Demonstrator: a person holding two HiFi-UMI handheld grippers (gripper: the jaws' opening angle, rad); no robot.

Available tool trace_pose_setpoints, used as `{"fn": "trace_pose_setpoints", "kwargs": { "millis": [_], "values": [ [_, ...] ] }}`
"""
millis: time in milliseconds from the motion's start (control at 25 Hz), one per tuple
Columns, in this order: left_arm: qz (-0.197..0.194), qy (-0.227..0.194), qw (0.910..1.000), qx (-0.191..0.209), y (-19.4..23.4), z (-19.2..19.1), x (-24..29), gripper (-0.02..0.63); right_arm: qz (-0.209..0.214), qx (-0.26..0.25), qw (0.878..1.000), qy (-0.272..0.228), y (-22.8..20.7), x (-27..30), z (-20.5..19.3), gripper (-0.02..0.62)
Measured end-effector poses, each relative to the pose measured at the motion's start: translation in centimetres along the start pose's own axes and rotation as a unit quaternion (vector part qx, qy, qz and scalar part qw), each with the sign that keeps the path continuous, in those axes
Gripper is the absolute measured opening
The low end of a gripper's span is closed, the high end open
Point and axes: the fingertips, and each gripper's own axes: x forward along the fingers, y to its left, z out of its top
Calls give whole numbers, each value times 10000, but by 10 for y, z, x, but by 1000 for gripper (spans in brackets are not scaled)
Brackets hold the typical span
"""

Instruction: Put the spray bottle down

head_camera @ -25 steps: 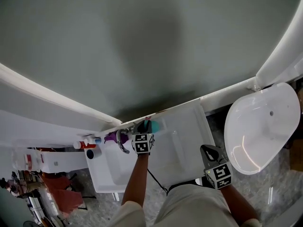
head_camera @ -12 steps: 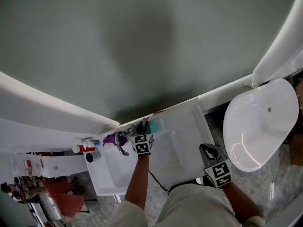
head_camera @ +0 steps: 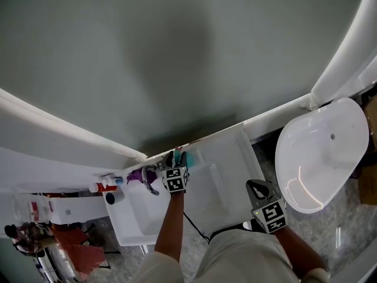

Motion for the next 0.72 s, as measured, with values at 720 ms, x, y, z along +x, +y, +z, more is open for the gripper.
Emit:
{"fn": "trace_pose_setpoints", "kwargs": {
  "millis": [720],
  "values": [
    [40,-1157,9931,-162,-12,49,-106,253,159,-233,9993,-241,26,-17,16,11]
  ]
}}
